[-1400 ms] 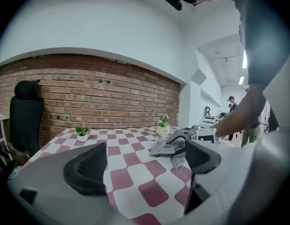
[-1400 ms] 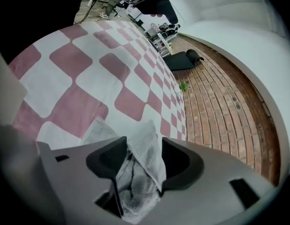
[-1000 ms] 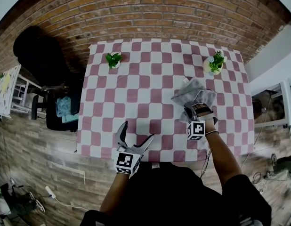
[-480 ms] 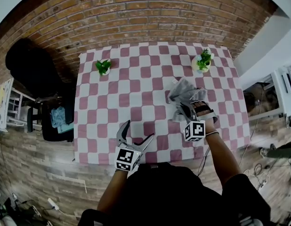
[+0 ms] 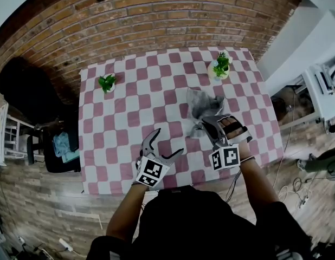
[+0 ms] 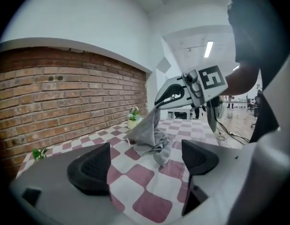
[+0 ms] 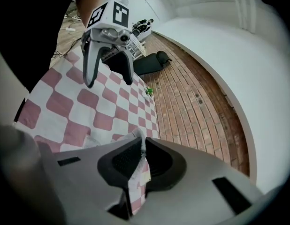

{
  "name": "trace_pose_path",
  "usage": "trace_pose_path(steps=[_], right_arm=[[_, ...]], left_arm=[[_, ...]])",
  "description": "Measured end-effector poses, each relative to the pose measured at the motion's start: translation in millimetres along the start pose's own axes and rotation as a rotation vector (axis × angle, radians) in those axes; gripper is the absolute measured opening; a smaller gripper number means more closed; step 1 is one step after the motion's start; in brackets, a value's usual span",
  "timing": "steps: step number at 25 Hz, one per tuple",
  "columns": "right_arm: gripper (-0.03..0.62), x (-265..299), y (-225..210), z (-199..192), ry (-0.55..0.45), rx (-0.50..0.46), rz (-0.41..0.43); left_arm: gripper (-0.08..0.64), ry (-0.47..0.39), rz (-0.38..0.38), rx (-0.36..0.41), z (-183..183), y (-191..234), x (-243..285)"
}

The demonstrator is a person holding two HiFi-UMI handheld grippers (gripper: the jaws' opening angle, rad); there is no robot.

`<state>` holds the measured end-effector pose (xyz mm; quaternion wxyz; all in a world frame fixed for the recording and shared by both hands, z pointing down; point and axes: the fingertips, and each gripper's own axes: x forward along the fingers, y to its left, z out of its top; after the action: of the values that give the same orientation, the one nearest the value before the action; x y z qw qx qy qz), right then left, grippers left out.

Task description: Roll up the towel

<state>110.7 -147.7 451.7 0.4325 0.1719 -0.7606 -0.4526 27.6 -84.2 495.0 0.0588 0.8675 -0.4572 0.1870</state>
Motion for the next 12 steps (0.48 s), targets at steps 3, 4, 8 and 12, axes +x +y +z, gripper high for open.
trace_pose_path(steps=[3, 4, 8, 12], right_arm=[[0.023, -17.0, 10.6, 13.5, -0.047, -0.068, 0.045], [0.023, -22.7, 14.9, 17.0, -0.060, -0.084, 0.058], [0.025, -45.4, 23.3, 26.8, -0.089, -0.088, 0.077], [0.025, -65.4, 15.9, 29.3, -0.088, -0.049, 0.048]], left_arm=[[0.468, 0.052, -0.043, 0.104, -2.5, -3.0, 10.3], [0.468, 0.070, -0.054, 0.137, -5.8, -4.3, 13.9], [0.468, 0.159, -0.090, 0.252, -30.2, -6.8, 28.2], [0.467, 0.268, -0.130, 0.340, -67.1, -13.4, 46.2]])
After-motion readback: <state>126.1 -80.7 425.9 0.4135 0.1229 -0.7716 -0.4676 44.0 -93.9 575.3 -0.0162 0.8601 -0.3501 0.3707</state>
